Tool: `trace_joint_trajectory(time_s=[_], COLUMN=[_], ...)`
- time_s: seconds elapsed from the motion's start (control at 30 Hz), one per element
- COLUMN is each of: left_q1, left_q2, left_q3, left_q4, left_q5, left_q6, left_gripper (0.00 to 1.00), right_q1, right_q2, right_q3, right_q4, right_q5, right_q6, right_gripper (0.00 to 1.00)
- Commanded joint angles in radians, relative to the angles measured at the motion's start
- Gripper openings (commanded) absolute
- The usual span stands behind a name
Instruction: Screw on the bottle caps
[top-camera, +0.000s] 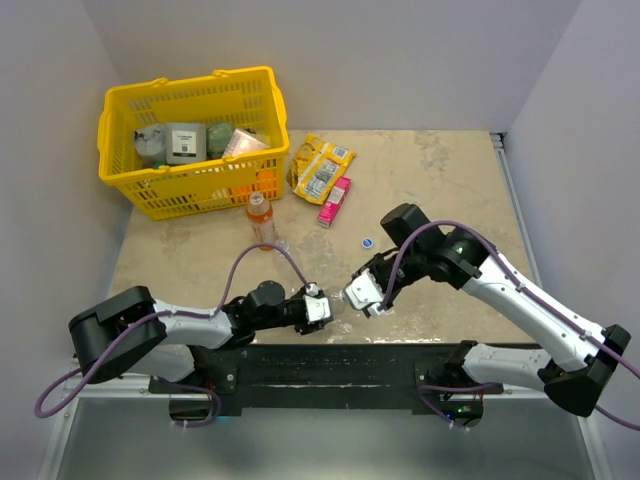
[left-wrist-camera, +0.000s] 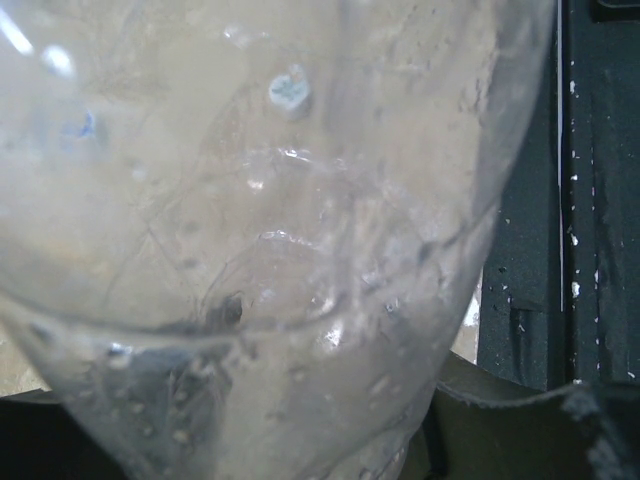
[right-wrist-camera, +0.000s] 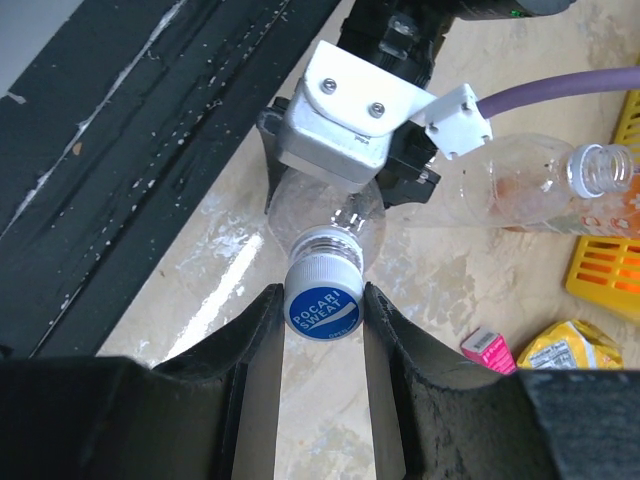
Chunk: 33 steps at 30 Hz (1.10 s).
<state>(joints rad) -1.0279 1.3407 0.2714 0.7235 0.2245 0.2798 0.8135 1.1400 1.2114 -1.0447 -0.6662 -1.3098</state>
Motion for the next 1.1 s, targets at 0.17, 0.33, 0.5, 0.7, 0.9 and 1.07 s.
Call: trace_joint_trajectory(time_s=[0.17, 0.33, 0.5, 0.7, 0.9, 1.07], left_q1=[0.006, 0.006, 0.006, 0.005, 0.002, 0.000], left_q2=[-0.012, -0.012, -0.009, -0.002, 0.047, 0.086], left_q3=[0.023, 0.019, 0.022, 0.020, 0.049, 0.092], left_q4=[0.083, 0.090, 0.099, 0.151, 0.228, 0.274], left_q5=[0.018, 0.015, 0.012, -0.013, -0.145, -0.247], left_q6=[0.007, 0.022, 0.022, 0.016, -0.037, -0.129], left_gripper=[0.00, 0.00, 0.00, 0.00, 0.00, 0.00], right_q1=[0.012, 0.023, 0.030, 0.041, 0.042, 0.041], right_q2=[0.029, 0.064, 0.092, 0.144, 0.250, 0.290], right_q3=[0.014, 0.036, 0.053, 0.085, 0.189, 0.200], right_q4=[0.011, -0.077, -0.087, -0.110, -0.121, -0.078], right_q5=[0.028, 0.017, 0.017, 0.027, 0.016, 0.016], right_q6=[-0.026, -0.098, -0.074, 0.029, 0.420, 0.691], right_gripper=[0.00, 0.00, 0.00, 0.00, 0.00, 0.00])
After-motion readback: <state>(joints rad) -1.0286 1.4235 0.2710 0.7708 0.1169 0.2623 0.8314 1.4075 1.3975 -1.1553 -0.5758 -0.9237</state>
